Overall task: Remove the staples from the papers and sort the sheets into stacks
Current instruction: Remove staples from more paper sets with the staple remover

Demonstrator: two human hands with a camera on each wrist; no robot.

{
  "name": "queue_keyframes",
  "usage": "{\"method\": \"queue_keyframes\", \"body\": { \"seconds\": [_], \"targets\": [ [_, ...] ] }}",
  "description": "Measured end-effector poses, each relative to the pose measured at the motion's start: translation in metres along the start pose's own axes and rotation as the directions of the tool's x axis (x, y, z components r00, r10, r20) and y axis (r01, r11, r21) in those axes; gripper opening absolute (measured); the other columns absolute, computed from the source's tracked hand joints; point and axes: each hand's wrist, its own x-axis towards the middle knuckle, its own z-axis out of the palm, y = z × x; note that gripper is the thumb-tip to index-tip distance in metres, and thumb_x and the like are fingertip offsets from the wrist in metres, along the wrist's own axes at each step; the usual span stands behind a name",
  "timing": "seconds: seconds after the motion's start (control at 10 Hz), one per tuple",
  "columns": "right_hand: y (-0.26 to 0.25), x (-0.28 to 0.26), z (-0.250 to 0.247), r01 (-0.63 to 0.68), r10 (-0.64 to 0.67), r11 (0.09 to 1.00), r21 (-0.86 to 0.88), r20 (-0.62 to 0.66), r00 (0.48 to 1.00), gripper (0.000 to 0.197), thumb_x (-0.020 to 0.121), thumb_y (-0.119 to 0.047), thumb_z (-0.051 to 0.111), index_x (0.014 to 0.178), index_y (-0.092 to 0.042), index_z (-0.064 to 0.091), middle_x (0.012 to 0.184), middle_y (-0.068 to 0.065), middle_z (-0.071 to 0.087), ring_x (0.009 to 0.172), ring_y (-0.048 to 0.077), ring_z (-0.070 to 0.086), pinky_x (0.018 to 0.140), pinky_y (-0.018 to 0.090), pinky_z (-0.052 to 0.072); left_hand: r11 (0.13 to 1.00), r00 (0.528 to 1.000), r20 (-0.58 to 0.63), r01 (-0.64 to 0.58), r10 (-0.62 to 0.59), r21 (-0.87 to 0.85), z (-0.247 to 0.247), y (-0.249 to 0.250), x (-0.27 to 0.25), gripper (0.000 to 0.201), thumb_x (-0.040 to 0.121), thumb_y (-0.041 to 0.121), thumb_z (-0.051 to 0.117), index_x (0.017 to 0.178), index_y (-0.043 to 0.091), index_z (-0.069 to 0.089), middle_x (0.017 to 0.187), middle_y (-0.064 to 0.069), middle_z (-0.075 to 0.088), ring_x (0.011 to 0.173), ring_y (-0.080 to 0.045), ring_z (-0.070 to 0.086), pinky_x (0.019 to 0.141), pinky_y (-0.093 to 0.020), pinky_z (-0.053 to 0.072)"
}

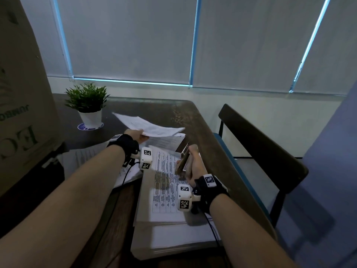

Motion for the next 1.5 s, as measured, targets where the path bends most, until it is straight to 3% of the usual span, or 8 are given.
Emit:
{"method": "queue_keyframes", "body": {
  "seconds": [0.1,0.3,0.6,0.8,1.0,1.1,1.3,1.5],
  "targets": [
    [0.002,0.002,-0.006,-0.011,0.011,1.000,-0.027,0.001,1.000,0.044,0.095,-0.055,0.052,0.095,-0.012,0.061,0.072,0.008,0.065,0.062,0.018,0.062,0.065,0.034,0.052,0.845,1.000,0.006,-0.002,-0.001,0.535,-0.005,-0.018,-0.001,0.042,0.099,0.012,0.044,0.138,-0.002,0.040,0.142,-0.018,0.043,0.126,-0.027,0.047,0.082,-0.017,0.048],
    [0.003,0.004,-0.007,-0.008,0.008,1.000,0.015,-0.004,1.000,0.044,0.095,-0.053,0.054,0.097,-0.009,0.062,0.081,0.009,0.065,0.068,0.018,0.063,0.070,0.036,0.053,0.690,0.994,0.106,-0.053,-0.034,0.722,0.017,-0.026,-0.062,0.025,0.099,0.015,0.033,0.077,0.008,0.043,0.069,-0.007,0.042,0.060,-0.019,0.036,0.052,-0.027,0.026],
    [0.005,0.006,-0.009,0.007,-0.007,0.999,0.044,0.000,1.000,0.043,0.095,-0.052,0.054,0.091,-0.010,0.062,0.076,0.009,0.065,0.067,0.018,0.063,0.069,0.035,0.053,0.286,0.982,0.171,-0.186,0.079,0.940,0.031,-0.047,-0.086,0.035,0.098,0.018,0.040,0.121,-0.007,0.053,0.127,-0.023,0.053,0.106,-0.029,0.051,0.092,-0.034,0.041],
    [0.003,0.003,-0.009,-0.015,0.015,0.996,0.084,0.002,1.000,0.042,0.095,-0.051,0.054,0.093,-0.010,0.061,0.075,0.009,0.064,0.066,0.019,0.062,0.066,0.036,0.052,0.376,0.955,0.209,-0.276,0.210,0.885,0.032,-0.047,-0.096,0.025,0.096,0.003,0.034,0.116,-0.008,0.044,0.120,-0.024,0.055,0.108,-0.035,0.055,0.079,-0.033,0.043],
    [0.006,0.010,-0.010,-0.043,0.040,0.988,0.148,0.025,0.999,0.037,0.091,-0.045,0.063,0.099,-0.009,0.062,0.069,0.005,0.064,0.057,0.015,0.062,0.061,0.031,0.051,0.812,0.973,0.179,-0.219,0.143,0.540,0.023,-0.047,-0.091,0.043,0.097,0.036,0.045,0.120,0.000,0.051,0.112,-0.017,0.063,0.102,-0.033,0.061,0.091,-0.045,0.050],
    [0.004,0.009,-0.007,-0.057,0.057,0.988,0.145,-0.001,0.998,0.027,0.089,-0.036,0.067,0.092,-0.009,0.061,0.067,0.006,0.064,0.057,0.016,0.062,0.066,0.030,0.049,0.886,0.977,0.165,-0.195,0.137,0.420,0.019,-0.050,-0.093,0.040,0.100,0.026,0.043,0.124,-0.003,0.054,0.117,-0.019,0.063,0.107,-0.034,0.060,0.096,-0.043,0.047],
    [-0.044,-0.007,0.014,0.194,-0.209,0.973,-0.122,-0.125,0.970,0.049,0.083,-0.049,0.071,0.108,-0.008,0.061,0.080,0.005,0.066,0.064,0.016,0.060,0.066,0.035,0.055,0.781,0.898,0.140,-0.433,0.417,0.449,0.025,-0.036,-0.115,0.023,0.099,0.020,0.045,0.102,0.006,0.063,0.099,-0.012,0.068,0.095,-0.029,0.064,0.087,-0.041,0.051],
    [-0.123,-0.049,0.059,0.677,-0.676,0.710,-0.195,0.080,0.732,0.040,0.093,-0.042,0.061,0.123,-0.015,0.054,0.107,0.006,0.067,0.090,0.017,0.065,0.079,0.027,0.054,0.692,0.808,0.249,-0.586,0.533,0.421,0.041,-0.007,-0.141,0.027,0.097,0.025,0.048,0.086,0.004,0.061,0.083,-0.015,0.068,0.080,-0.031,0.064,0.078,-0.043,0.052]
  ]
}}
